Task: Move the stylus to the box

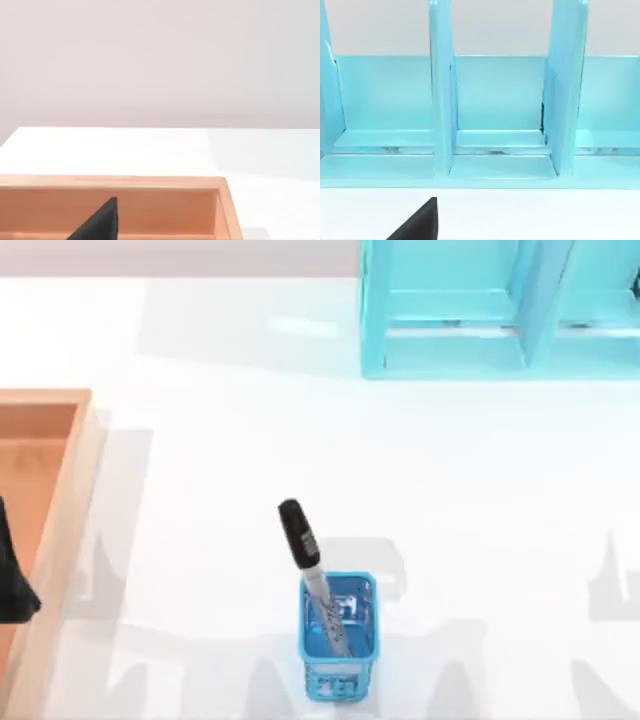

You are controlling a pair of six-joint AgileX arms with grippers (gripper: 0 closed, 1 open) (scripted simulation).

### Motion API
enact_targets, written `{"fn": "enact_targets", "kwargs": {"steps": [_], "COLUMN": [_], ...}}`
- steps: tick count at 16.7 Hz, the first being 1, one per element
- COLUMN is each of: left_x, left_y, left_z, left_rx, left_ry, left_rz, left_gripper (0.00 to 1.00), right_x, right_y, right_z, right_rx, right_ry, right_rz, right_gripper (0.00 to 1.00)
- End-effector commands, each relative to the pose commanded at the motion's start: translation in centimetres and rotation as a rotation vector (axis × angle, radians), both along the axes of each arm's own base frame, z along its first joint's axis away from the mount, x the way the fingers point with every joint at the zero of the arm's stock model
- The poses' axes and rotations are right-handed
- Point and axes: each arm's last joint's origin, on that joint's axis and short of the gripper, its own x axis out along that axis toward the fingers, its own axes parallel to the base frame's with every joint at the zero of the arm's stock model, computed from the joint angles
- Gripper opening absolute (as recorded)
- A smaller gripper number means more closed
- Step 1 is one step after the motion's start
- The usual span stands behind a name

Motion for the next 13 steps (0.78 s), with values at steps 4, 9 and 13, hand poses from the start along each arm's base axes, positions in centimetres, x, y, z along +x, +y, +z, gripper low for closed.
{"fn": "enact_targets", "kwargs": {"steps": [4, 9, 13], "left_x": [0.2, 1.3, 1.6], "left_y": [-0.3, -3.0, -6.5], "left_z": [0.0, -0.7, -1.9], "left_rx": [-0.029, -0.201, -0.36], "left_ry": [0.003, 0.043, 0.096], "left_rz": [-0.026, -0.2, -0.381], "left_gripper": [1.0, 1.0, 1.0], "right_x": [0.0, 0.0, 0.0], "right_y": [0.0, 0.0, 0.0], "right_z": [0.0, 0.0, 0.0], "right_rx": [0.0, 0.0, 0.0], "right_ry": [0.0, 0.0, 0.0], "right_rz": [0.0, 0.0, 0.0], "right_gripper": [1.0, 1.0, 1.0]}}
